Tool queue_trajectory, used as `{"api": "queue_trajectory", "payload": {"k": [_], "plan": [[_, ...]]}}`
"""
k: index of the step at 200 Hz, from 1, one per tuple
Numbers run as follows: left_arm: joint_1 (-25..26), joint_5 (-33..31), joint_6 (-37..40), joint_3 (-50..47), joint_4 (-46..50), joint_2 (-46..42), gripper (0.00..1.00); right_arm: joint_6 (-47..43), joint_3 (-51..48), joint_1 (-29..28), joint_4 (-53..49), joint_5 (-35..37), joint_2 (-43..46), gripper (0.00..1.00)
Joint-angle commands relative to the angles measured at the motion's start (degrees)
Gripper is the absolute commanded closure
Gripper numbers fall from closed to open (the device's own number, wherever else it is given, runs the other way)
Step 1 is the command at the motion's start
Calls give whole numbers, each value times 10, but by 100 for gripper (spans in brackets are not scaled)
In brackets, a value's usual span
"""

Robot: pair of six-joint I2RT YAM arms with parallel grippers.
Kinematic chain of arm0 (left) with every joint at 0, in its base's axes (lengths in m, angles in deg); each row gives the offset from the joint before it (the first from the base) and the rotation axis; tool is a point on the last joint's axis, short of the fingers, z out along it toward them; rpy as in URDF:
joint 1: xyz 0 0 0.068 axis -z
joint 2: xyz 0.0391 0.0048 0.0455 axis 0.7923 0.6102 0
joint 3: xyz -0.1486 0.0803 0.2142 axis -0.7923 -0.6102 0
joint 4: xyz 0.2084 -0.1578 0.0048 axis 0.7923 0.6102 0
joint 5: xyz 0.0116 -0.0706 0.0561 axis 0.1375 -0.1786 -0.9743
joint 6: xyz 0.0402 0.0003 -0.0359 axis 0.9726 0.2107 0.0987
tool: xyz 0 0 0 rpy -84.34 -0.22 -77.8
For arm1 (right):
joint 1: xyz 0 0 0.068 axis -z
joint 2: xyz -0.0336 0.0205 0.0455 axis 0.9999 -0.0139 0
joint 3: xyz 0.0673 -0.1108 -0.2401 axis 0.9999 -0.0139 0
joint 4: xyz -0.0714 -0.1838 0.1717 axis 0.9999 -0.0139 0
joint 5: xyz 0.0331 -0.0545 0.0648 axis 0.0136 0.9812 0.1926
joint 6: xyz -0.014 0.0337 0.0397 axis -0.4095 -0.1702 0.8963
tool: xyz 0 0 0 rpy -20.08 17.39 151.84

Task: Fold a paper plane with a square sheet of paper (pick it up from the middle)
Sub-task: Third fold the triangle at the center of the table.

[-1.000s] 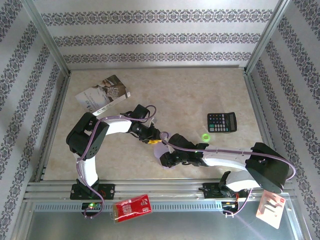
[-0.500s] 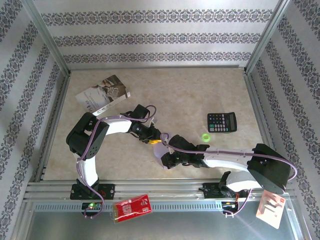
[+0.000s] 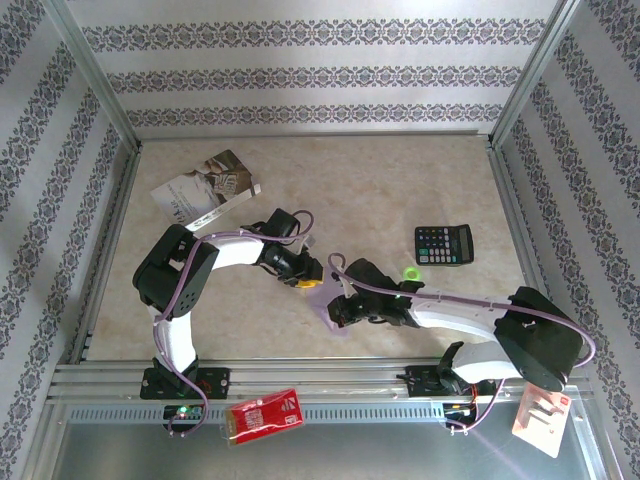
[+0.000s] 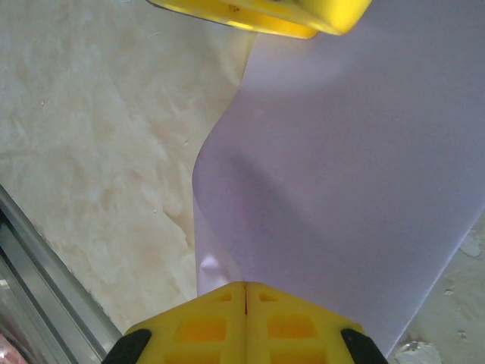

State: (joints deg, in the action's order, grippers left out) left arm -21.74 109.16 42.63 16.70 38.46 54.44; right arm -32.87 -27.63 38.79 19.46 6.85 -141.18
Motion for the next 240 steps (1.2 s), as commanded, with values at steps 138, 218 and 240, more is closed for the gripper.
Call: {"api": "queue_trajectory", "payload": {"k": [138,218,240], "plan": [[8,-44,27,-4,28,62,68,-116,105,72,-141,-31,-80,99],[7,-45,28,-2,30,65,68,-127,110,81,-147,-10,-107,99],[7,-44,28,-1,29,67,68,-131,113,88,-148,-7,-113,99]]}}
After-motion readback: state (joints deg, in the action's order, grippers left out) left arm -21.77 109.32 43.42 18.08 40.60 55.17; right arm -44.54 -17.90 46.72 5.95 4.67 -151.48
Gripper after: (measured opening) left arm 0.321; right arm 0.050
